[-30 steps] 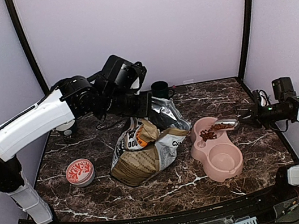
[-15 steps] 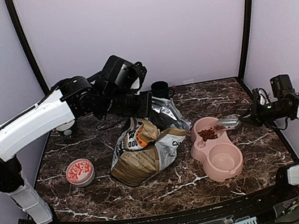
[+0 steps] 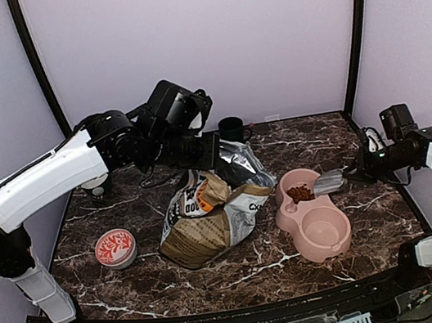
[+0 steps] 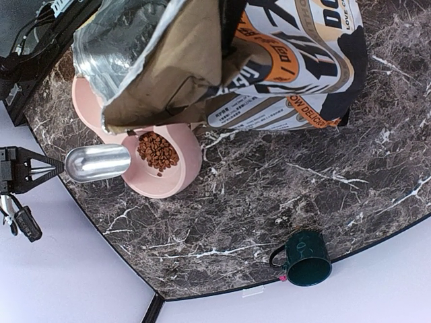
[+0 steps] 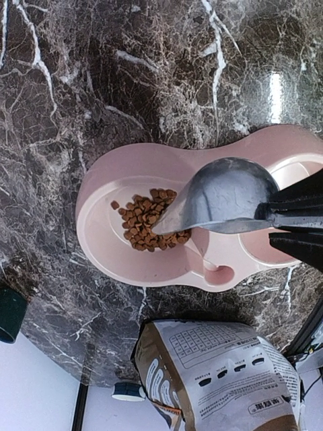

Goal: Serve the pet food
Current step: Place the pet food in the pet food bowl, then move the pet food bowl to the center of the board.

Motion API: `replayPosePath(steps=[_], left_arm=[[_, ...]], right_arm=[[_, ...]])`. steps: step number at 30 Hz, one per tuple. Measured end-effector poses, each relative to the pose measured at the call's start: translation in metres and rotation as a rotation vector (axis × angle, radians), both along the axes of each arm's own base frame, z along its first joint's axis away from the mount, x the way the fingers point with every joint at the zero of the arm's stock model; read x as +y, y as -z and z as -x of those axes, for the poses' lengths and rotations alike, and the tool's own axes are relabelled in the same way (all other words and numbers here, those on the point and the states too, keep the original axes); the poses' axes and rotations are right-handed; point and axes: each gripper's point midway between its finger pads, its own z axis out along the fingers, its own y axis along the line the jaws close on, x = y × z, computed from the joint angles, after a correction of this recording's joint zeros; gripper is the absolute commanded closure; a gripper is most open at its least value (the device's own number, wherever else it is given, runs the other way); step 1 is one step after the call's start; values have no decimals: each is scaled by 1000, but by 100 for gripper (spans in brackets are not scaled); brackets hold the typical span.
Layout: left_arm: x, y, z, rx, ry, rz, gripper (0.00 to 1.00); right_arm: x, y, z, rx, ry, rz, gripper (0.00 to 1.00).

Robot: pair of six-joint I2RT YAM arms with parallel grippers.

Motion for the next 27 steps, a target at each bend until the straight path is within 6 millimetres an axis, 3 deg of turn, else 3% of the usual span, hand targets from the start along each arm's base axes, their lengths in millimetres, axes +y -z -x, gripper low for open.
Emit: replayPosePath(steps=[19,27], left_arm=[[0,0,0,4,3,3,100],[-1,0,0,10,8,7,100]], right_arm=[[10,0,8,14,-66,91,100],[15,-7,32,43,-104,95,100]])
